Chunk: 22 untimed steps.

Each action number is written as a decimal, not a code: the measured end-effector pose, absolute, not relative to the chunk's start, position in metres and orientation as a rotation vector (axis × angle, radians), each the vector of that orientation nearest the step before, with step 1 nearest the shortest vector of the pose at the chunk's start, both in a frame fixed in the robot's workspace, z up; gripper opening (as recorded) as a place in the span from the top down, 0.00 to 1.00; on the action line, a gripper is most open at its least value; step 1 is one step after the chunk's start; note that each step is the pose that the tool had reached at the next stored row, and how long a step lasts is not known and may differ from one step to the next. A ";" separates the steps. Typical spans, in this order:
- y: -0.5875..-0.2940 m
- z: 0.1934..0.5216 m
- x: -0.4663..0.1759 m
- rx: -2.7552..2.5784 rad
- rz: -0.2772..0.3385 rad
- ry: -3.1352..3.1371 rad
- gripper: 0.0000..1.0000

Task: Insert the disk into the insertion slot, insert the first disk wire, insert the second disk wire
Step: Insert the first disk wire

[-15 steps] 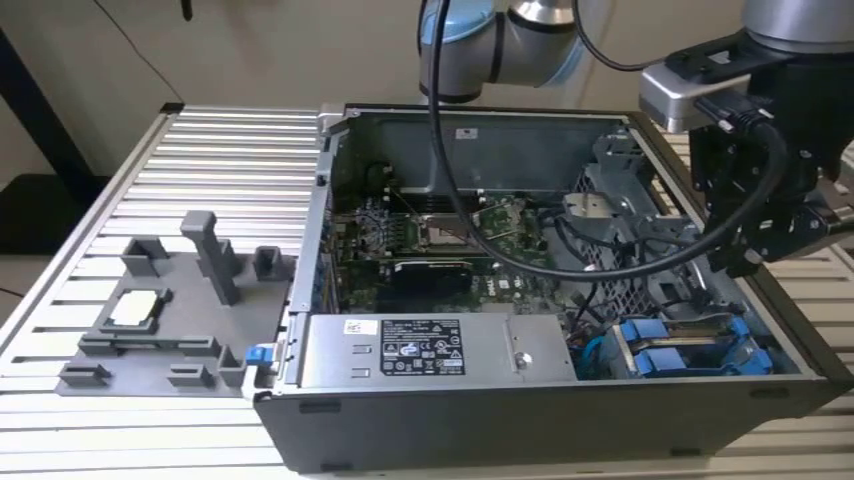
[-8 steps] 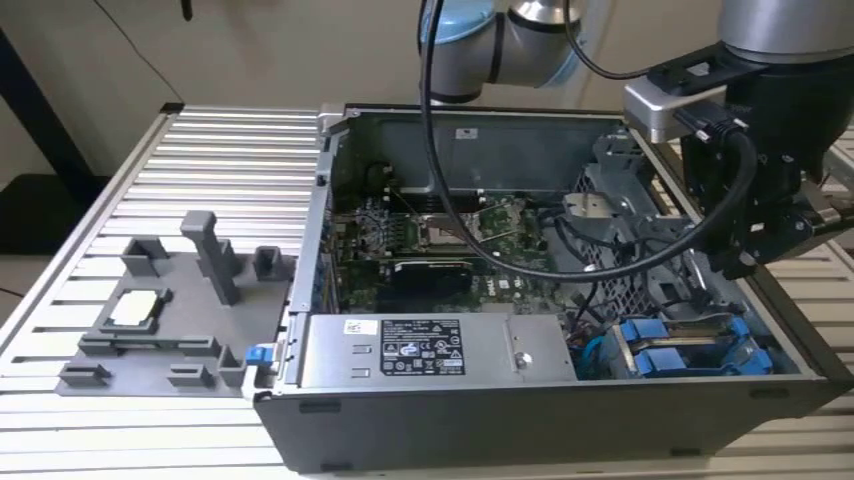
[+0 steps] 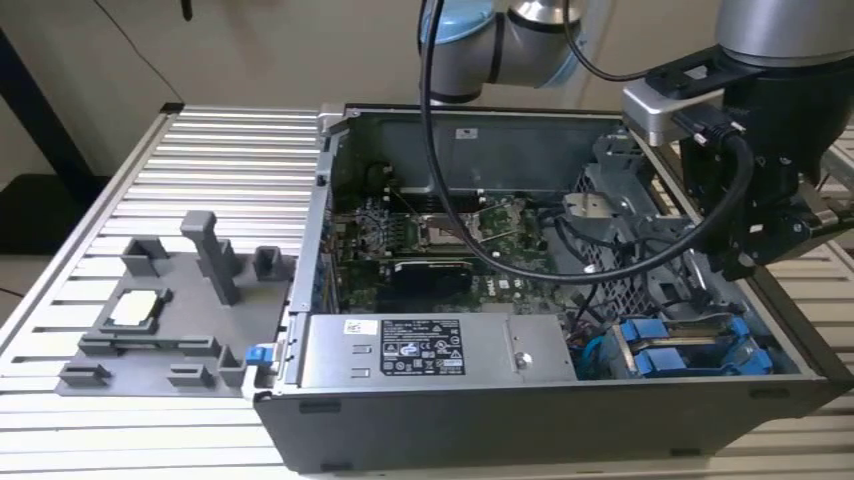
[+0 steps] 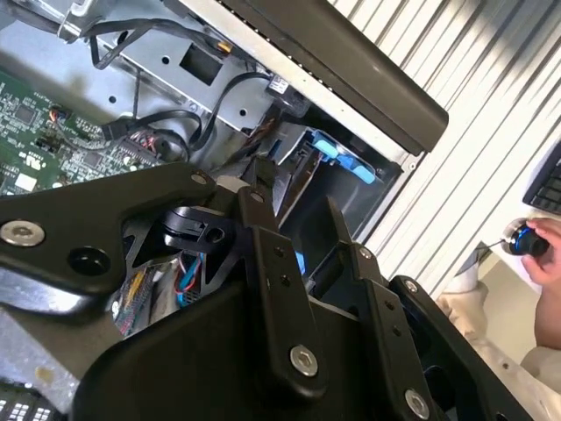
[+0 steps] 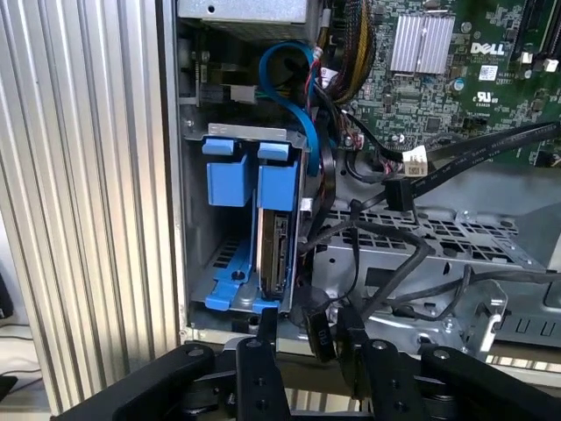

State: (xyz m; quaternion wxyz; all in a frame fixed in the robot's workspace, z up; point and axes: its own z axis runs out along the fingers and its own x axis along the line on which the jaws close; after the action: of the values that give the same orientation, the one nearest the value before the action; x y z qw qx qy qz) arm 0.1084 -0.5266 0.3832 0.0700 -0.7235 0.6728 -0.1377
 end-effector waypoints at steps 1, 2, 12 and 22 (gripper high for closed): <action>-0.527 0.383 0.108 -2.177 -0.414 2.024 0.61; -0.527 0.383 0.108 -2.177 -0.414 2.024 0.68; -0.527 0.383 0.111 -2.202 -0.392 2.042 0.80; -0.529 0.381 0.127 -2.214 -0.270 2.058 0.80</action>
State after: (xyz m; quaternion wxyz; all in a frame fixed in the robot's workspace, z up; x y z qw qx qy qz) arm 0.1271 -0.5293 0.3808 0.0532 -0.7286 0.6771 -0.0888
